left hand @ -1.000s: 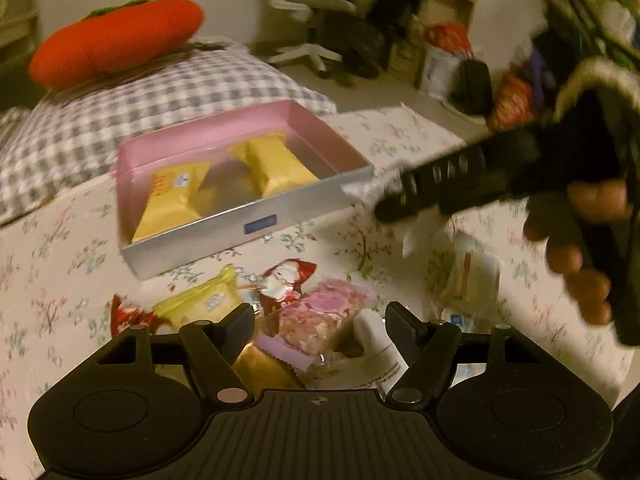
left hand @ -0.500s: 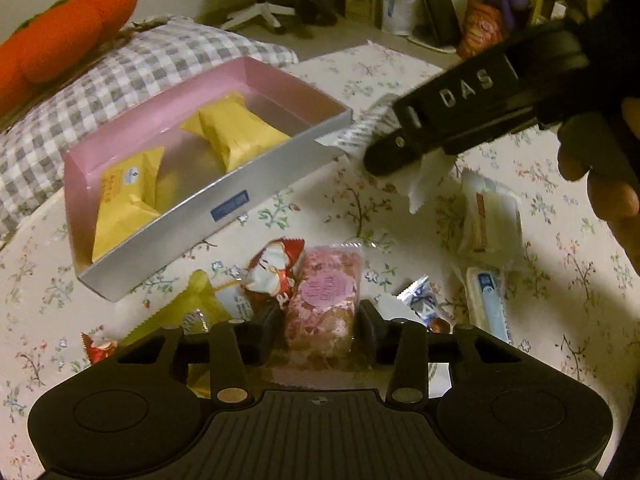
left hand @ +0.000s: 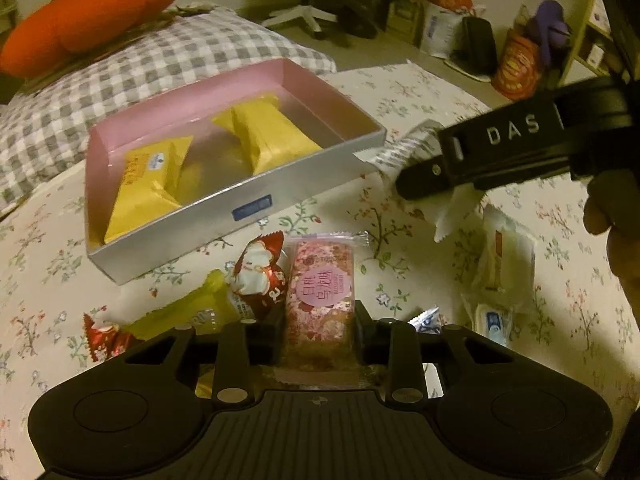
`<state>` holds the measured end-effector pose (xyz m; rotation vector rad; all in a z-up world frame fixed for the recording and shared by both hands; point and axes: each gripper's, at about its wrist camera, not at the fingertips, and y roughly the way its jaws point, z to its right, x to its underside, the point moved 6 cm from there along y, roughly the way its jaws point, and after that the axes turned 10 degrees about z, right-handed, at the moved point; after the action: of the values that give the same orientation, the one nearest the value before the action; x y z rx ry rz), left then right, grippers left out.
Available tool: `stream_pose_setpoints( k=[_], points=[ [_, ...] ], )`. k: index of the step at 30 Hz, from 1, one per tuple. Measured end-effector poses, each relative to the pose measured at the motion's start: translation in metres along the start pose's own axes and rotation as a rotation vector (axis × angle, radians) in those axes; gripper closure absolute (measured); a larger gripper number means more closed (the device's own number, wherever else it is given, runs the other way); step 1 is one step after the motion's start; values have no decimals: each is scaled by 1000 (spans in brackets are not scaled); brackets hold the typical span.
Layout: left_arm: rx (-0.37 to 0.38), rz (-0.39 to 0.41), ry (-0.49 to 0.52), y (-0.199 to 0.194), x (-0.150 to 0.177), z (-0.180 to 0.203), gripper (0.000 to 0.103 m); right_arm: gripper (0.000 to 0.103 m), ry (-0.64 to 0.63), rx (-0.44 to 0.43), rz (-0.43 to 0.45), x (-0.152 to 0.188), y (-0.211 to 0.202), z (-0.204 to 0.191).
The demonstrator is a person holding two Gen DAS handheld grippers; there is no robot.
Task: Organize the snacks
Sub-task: 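Grasp the pink-wrapped pastry with the left tool while the right tool grasps a white paper packet, then place the pink pastry between the yellow packets while the right tool drops the white packet in the box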
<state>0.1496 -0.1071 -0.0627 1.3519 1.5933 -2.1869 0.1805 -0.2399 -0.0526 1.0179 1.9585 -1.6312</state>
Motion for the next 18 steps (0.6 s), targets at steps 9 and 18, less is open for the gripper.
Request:
stream_pose_setpoints(
  k=[9, 18],
  points=[
    [-18, 57, -21, -16, -11, 2, 73, 43, 11, 4, 3, 0, 0, 2],
    [-56, 108, -49, -25, -20, -6, 73, 43, 16, 10, 12, -1, 0, 2]
  ],
)
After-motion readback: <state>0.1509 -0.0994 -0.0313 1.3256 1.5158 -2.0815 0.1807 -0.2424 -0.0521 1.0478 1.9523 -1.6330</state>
